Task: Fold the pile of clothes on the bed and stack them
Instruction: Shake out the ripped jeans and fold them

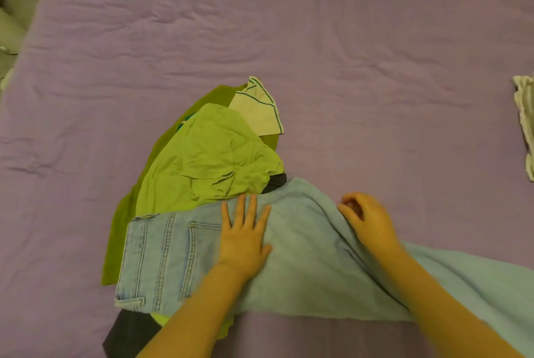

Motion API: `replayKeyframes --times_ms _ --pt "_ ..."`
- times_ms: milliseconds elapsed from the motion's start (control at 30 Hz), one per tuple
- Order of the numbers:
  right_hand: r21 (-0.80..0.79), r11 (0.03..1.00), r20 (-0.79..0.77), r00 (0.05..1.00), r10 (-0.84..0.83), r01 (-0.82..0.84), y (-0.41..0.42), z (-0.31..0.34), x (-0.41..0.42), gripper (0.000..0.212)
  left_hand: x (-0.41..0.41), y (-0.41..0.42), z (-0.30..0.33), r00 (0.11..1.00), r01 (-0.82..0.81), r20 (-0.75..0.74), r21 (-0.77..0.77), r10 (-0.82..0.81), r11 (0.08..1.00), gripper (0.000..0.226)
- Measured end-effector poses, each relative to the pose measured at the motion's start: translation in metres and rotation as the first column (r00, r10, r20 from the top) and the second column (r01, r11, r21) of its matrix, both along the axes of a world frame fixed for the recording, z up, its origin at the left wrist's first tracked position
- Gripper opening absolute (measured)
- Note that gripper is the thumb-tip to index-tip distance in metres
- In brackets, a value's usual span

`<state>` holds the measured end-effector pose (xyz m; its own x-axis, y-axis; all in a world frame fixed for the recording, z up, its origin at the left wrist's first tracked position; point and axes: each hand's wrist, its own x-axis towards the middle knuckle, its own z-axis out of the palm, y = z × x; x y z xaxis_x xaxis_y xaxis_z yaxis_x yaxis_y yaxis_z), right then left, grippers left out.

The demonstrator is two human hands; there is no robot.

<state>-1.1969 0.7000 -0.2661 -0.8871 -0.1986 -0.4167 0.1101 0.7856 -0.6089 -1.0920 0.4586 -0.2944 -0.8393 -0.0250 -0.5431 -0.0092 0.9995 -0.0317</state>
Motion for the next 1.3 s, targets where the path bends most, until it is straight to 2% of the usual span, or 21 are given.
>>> replayKeyframes --times_ms 67,133,200,233,267,300,367,400,467,567,667,733,833,900,967,1067,1133,1167,1233,1300 --pt "0.057 0.998 0.005 1.0 0.01 -0.01 0.043 0.0 0.035 0.029 -0.006 0.026 0.013 0.997 -0.071 0.009 0.033 0.071 0.997 0.074" --pt "0.098 0.995 0.014 1.0 0.007 -0.008 0.083 0.0 0.062 0.032 -0.008 0.063 0.024 0.997 -0.082 0.004 0.152 0.083 0.985 0.067" --pt "0.183 0.983 0.01 0.999 0.033 -0.034 0.12 0.0 0.083 0.045 -0.008 0.108 0.032 0.998 -0.046 -0.022 0.285 0.054 0.958 0.062" --pt "0.232 0.971 0.008 0.999 0.053 -0.054 0.14 0.0 0.091 0.058 -0.007 0.129 0.035 0.998 -0.013 -0.048 0.336 0.03 0.942 0.06" --pt "0.269 0.96 0.01 0.997 0.078 -0.078 0.159 -0.001 0.097 0.071 -0.009 0.151 0.037 0.997 0.039 -0.083 0.369 -0.009 0.928 0.058" --pt "0.302 0.947 0.022 0.994 0.109 -0.11 0.179 -0.001 0.103 0.075 -0.012 0.17 0.038 0.99 0.109 -0.129 0.383 -0.064 0.917 0.056" --pt "0.362 0.92 0.01 0.987 0.157 -0.15 0.214 -0.001 0.113 0.059 -0.021 0.206 0.037 0.954 0.266 -0.228 0.352 -0.193 0.897 0.051" --pt "0.391 0.904 -0.006 0.982 0.189 -0.172 0.229 -0.003 0.118 0.058 -0.026 0.22 0.035 0.944 0.319 -0.2 0.343 -0.263 0.884 0.049" --pt "0.424 0.876 -0.019 0.965 0.262 -0.229 0.251 -0.007 0.125 0.059 -0.035 0.245 0.027 0.913 0.396 -0.045 0.339 -0.406 0.854 0.046" --pt "0.353 0.906 -0.132 0.947 0.294 -0.232 0.273 -0.01 0.125 0.033 -0.049 0.27 0.024 0.849 0.482 0.067 0.305 -0.523 0.821 0.042" --pt "0.189 0.967 -0.084 0.979 0.187 -0.168 0.29 -0.007 0.111 0.012 -0.054 0.283 0.029 0.877 0.423 0.079 0.344 -0.475 0.838 0.039" --pt "0.096 0.989 0.012 0.993 0.114 -0.115 0.301 0.001 0.101 0.021 -0.053 0.286 0.032 0.917 0.313 0.111 0.392 -0.383 0.865 0.038" --pt "-0.036 0.999 0.138 0.99 0.031 -0.026 0.313 0.021 0.063 0.024 -0.071 0.29 0.045 0.987 0.025 0.123 0.526 -0.106 0.85 0.019" --pt "-0.135 0.991 0.162 0.987 0.01 0.012 0.321 0.035 0.021 0.022 -0.101 0.294 0.049 0.998 -0.07 0.039 0.547 0.058 0.834 0.013" --pt "-0.126 0.991 0.155 0.985 0.073 -0.054 0.334 0.042 -0.023 0.028 -0.132 0.302 0.051 0.988 -0.09 -0.063 0.486 0.138 0.869 0.012" --pt "0.095 0.987 0.107 0.987 0.12 -0.13 0.358 0.037 -0.069 0.046 -0.16 0.324 0.041 0.987 -0.091 -0.098 0.292 0.124 0.952 0.028" --pt "0.204 0.977 0.053 0.998 0.043 -0.053 0.375 0.026 -0.079 0.045 -0.158 0.347 0.029 0.994 -0.061 -0.073 0.277 0.084 0.959 0.043" --pt "0.2 0.98 0.051 0.998 -0.025 0.015 0.383 0.021 -0.079 0.042 -0.152 0.36 0.023 0.996 -0.03 -0.069 0.304 0.053 0.952 0.051" --pt "0.086 0.986 0.097 0.984 -0.15 0.142 0.397 0.012 -0.068 0.041 -0.137 0.386 0.012 0.995 0.069 -0.086 0.347 -0.042 0.935 0.06" --pt "0.001 0.985 0.118 0.978 -0.172 0.173 0.41 0.009 -0.044 0.049 -0.122 0.408 0.005 0.985 0.162 -0.115 0.375 -0.127 0.913 0.059"
